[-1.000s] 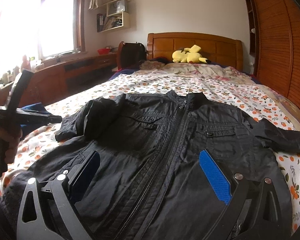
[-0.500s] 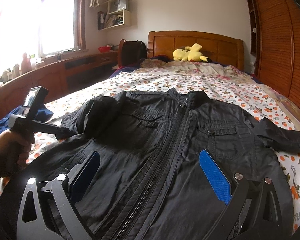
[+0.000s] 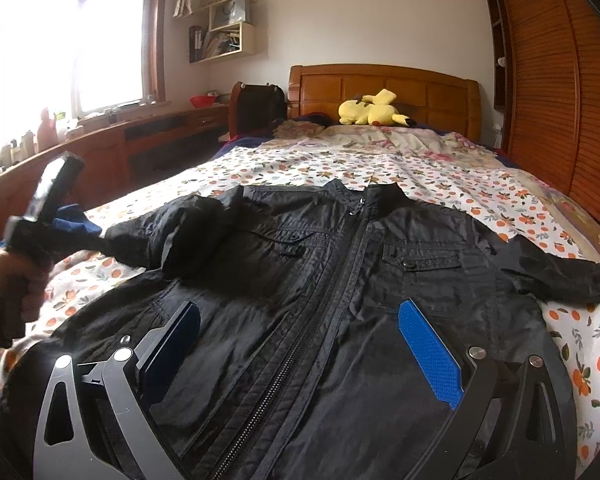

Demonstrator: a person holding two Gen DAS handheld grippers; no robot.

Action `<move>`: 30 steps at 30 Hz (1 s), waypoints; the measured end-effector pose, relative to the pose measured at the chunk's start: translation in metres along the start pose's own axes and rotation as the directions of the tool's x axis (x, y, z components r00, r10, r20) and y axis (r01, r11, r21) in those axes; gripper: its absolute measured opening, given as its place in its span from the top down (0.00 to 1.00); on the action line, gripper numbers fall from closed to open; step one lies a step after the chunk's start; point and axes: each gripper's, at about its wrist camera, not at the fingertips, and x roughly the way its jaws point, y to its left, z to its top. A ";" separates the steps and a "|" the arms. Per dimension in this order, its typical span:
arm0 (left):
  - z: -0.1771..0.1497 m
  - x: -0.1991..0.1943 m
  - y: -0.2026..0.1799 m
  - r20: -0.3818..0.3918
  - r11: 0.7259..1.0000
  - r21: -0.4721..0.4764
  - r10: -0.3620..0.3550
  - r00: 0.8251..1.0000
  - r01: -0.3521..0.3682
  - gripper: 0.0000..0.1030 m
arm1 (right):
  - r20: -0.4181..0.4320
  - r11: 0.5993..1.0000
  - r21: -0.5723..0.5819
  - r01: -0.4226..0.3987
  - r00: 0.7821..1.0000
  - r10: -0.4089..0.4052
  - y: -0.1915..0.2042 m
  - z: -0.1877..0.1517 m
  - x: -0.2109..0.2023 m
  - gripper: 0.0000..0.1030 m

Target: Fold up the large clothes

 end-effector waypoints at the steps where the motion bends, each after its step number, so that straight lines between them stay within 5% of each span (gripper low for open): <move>1: 0.002 -0.010 -0.006 0.020 1.000 0.010 -0.005 1.000 0.005 0.92 | 0.001 1.000 0.001 0.002 1.000 -0.002 -0.001 0.000 -0.001 0.06; 10: -0.007 -0.095 -0.071 0.155 0.988 0.099 -0.132 0.979 0.118 0.92 | 0.011 0.999 0.044 0.012 1.000 -0.012 -0.017 0.002 -0.017 0.06; 21: -0.070 -0.112 -0.093 0.152 0.982 0.134 -0.153 0.977 0.133 0.89 | 0.007 0.998 0.055 0.020 1.000 -0.020 -0.020 0.005 -0.026 0.06; 28: -0.092 -0.109 -0.078 0.146 0.982 0.143 -0.141 0.979 0.120 0.80 | -0.001 0.999 0.028 0.021 1.000 -0.021 -0.004 0.011 -0.019 0.06; 30: -0.095 -0.113 -0.073 0.159 0.982 0.142 -0.148 0.976 0.126 0.65 | -0.004 1.000 0.016 0.014 1.000 -0.013 0.003 0.013 -0.017 0.06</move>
